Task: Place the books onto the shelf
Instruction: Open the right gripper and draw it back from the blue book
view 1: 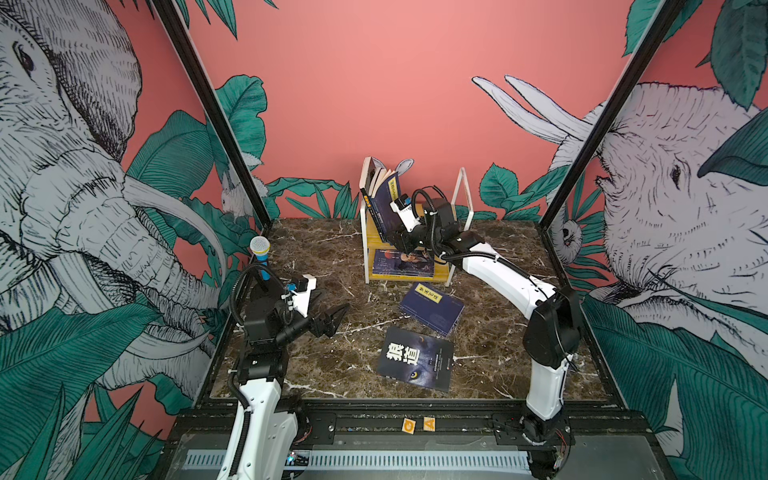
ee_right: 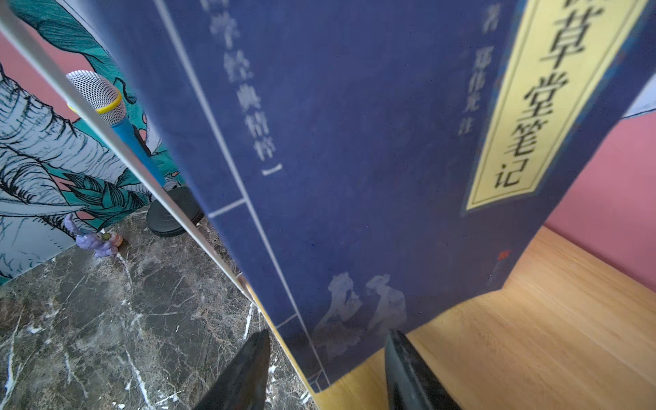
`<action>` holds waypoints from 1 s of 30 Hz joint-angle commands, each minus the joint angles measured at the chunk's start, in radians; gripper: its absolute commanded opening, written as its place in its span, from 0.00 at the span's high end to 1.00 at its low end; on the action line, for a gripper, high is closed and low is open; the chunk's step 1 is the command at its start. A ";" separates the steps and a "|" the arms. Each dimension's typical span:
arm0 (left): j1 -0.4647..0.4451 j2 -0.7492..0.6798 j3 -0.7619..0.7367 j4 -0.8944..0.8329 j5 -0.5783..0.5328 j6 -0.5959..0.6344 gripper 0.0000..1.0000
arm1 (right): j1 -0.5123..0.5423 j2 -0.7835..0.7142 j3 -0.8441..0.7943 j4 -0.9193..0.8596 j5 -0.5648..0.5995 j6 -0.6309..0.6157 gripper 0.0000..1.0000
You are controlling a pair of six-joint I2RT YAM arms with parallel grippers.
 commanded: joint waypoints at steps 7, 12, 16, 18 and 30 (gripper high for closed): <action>0.009 -0.006 -0.010 0.021 0.023 -0.007 0.00 | 0.005 0.026 0.050 -0.001 -0.005 -0.018 0.54; 0.012 -0.006 -0.008 0.016 0.020 -0.002 0.01 | 0.005 0.033 0.064 -0.003 -0.019 -0.014 0.57; 0.012 -0.005 -0.007 0.013 0.021 -0.002 0.01 | 0.004 0.041 0.079 -0.009 -0.004 -0.021 0.58; 0.013 -0.005 -0.005 0.010 0.019 -0.001 0.01 | 0.004 0.042 0.086 -0.010 -0.013 -0.019 0.59; 0.012 -0.006 -0.007 0.012 0.021 -0.001 0.01 | 0.004 -0.051 -0.002 -0.011 -0.013 -0.015 0.54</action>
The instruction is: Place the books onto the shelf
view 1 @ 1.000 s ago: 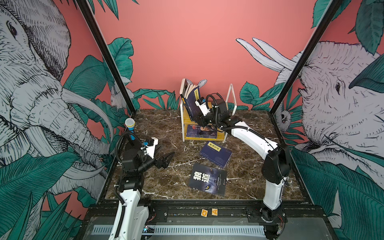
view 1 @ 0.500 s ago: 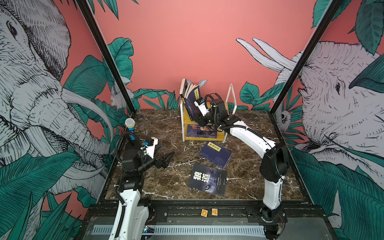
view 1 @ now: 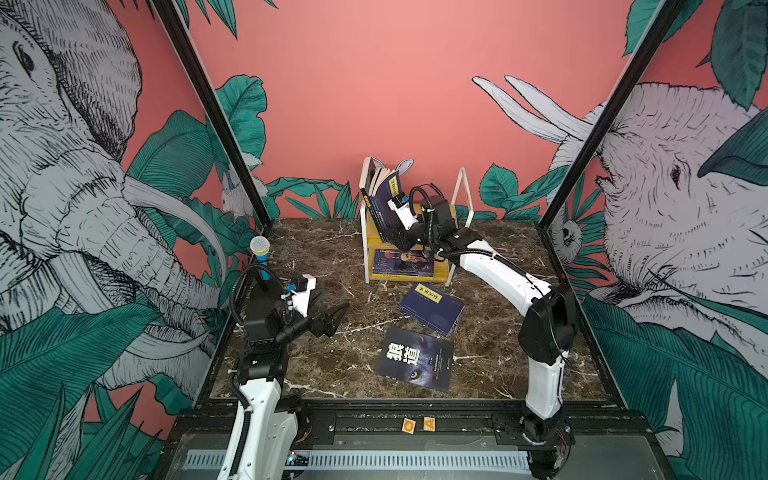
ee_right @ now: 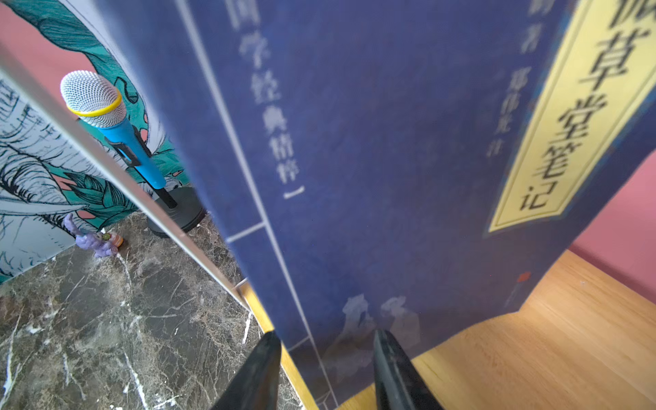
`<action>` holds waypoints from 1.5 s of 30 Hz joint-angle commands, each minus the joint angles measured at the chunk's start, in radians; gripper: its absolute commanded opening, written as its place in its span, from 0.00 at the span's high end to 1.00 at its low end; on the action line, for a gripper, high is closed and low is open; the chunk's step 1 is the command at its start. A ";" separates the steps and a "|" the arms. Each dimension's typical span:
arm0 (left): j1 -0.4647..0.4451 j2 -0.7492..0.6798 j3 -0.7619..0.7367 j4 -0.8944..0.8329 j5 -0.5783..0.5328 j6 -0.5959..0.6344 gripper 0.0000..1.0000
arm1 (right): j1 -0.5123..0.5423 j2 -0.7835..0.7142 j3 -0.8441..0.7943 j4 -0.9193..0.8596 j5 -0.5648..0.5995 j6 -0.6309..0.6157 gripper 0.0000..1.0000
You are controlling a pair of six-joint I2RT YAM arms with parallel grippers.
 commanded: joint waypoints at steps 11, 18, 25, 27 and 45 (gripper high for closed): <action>-0.026 0.038 0.011 0.001 -0.018 -0.089 0.01 | 0.016 -0.489 -0.459 0.017 0.216 0.116 0.50; -0.119 0.175 0.056 -0.013 -0.055 -0.217 0.01 | 0.018 -0.705 -0.728 -0.044 0.398 0.319 0.51; -0.270 0.358 0.060 0.099 -0.100 -0.287 0.01 | 0.009 -0.796 -0.909 -0.142 0.509 0.550 0.52; -0.301 0.406 0.077 0.094 -0.108 -0.276 0.01 | 0.004 -0.796 -0.945 -0.174 0.528 0.631 0.54; -0.373 0.501 0.074 0.098 -0.159 -0.179 0.01 | -0.214 -0.575 -1.143 0.133 0.357 0.905 0.60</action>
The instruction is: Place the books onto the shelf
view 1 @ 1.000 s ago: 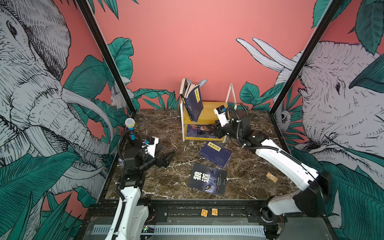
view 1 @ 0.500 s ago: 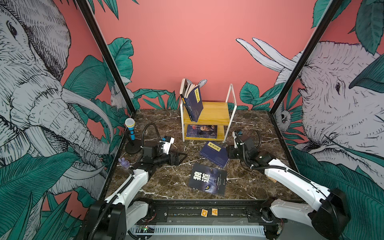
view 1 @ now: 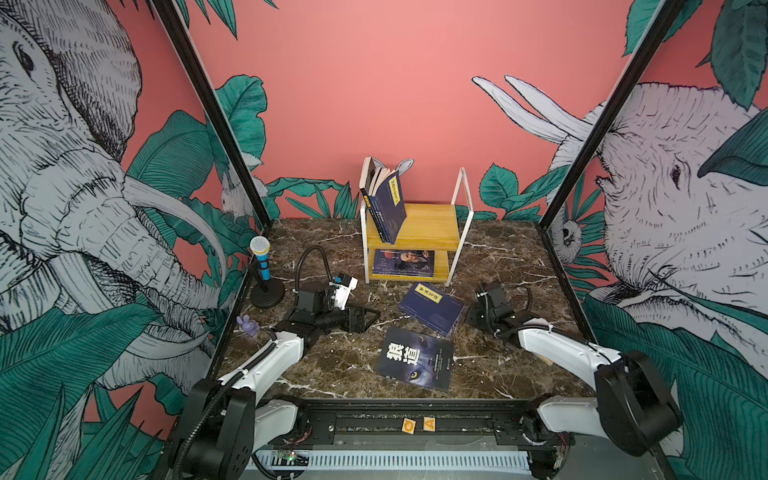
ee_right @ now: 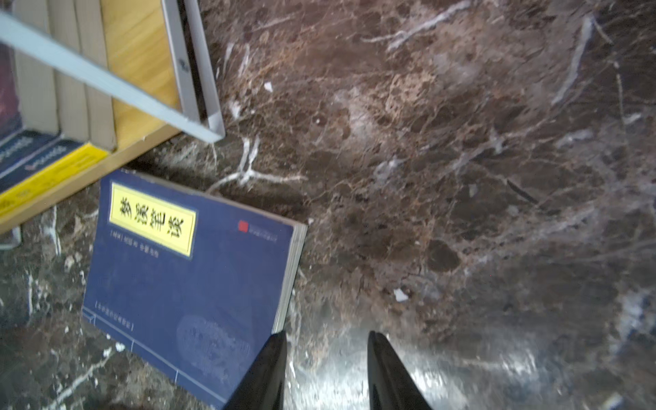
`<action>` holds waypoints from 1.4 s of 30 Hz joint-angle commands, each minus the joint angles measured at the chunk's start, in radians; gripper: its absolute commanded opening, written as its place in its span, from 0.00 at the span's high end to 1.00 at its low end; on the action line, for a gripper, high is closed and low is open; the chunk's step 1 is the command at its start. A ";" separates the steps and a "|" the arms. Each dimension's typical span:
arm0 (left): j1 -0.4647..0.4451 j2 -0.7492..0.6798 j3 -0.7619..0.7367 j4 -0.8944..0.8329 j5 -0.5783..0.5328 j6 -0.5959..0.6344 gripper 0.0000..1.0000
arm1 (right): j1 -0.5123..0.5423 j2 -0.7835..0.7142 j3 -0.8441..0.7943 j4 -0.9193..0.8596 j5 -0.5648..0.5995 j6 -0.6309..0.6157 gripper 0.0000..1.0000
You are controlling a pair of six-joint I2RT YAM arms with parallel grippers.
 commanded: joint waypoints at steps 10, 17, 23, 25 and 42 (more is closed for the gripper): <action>-0.004 -0.010 0.012 0.025 0.001 0.001 0.01 | -0.076 0.220 0.132 0.168 -0.165 -0.071 0.56; -0.003 -0.016 0.002 0.028 -0.002 0.009 0.01 | -0.094 0.262 0.150 0.204 -0.195 -0.113 0.54; -0.002 -0.022 0.000 0.031 0.000 0.009 0.01 | -0.096 0.301 0.160 0.208 -0.208 -0.142 0.54; -0.003 -0.021 0.002 0.025 0.000 0.008 0.01 | -0.096 0.299 0.160 0.201 -0.210 -0.141 0.54; -0.002 -0.032 0.003 0.019 0.003 0.003 0.01 | -0.096 0.261 0.151 0.218 -0.250 -0.146 1.00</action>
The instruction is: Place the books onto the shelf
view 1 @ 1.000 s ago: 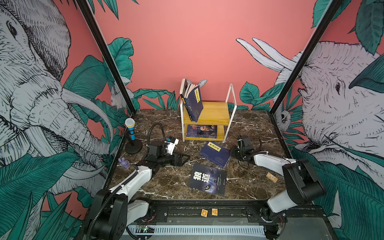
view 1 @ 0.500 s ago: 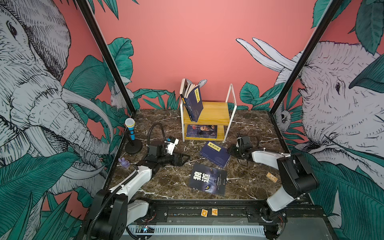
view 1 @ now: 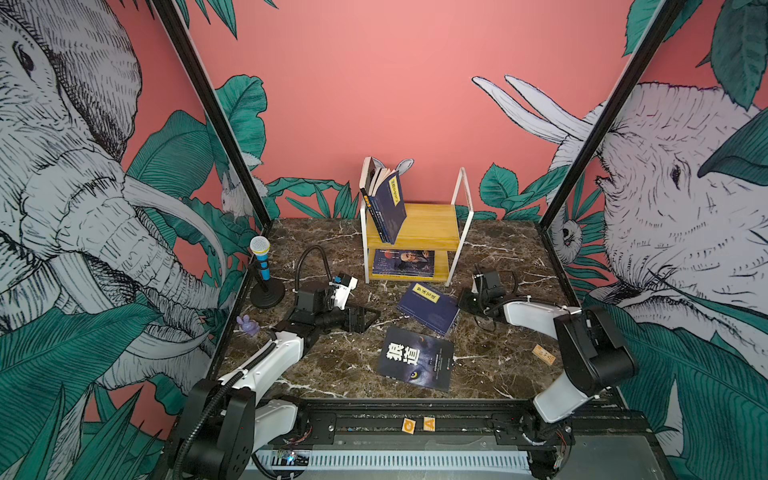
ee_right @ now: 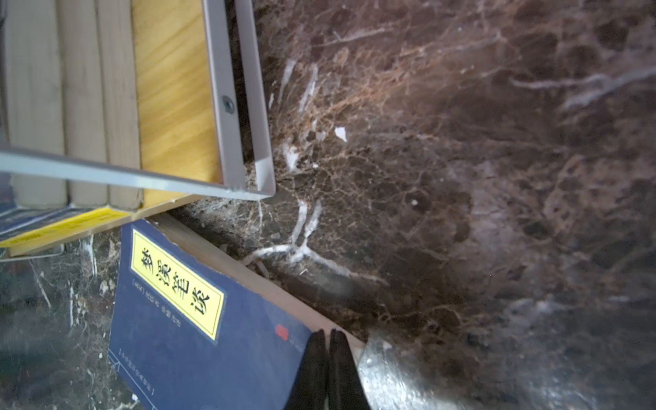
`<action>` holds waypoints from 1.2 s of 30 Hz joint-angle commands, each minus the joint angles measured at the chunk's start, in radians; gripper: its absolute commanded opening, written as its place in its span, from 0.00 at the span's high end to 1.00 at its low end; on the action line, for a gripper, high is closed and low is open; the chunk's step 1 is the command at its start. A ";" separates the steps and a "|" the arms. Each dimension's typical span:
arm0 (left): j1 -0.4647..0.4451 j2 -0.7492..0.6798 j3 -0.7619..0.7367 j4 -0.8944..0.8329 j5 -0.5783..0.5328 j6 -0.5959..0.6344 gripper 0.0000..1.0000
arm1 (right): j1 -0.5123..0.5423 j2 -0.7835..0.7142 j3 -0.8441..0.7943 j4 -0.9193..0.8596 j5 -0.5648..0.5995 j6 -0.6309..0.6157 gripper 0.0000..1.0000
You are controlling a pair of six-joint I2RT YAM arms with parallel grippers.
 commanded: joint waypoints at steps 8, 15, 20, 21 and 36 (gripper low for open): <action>-0.005 -0.012 0.028 0.010 0.008 0.010 0.01 | -0.003 -0.180 0.037 -0.081 0.001 -0.044 1.00; -0.096 0.164 0.143 0.009 0.006 0.016 0.01 | -0.016 -0.223 0.046 -0.224 0.033 -0.147 1.00; -0.190 0.310 0.223 0.043 -0.050 -0.051 0.01 | -0.056 -0.226 0.048 -0.316 0.064 -0.262 1.00; -0.212 0.333 0.239 0.042 -0.059 -0.065 0.01 | -0.068 -0.227 0.049 -0.335 0.074 -0.277 1.00; -0.460 0.655 0.471 0.096 -0.246 -0.297 0.09 | -0.207 -0.336 -0.021 -0.473 0.187 -0.340 0.44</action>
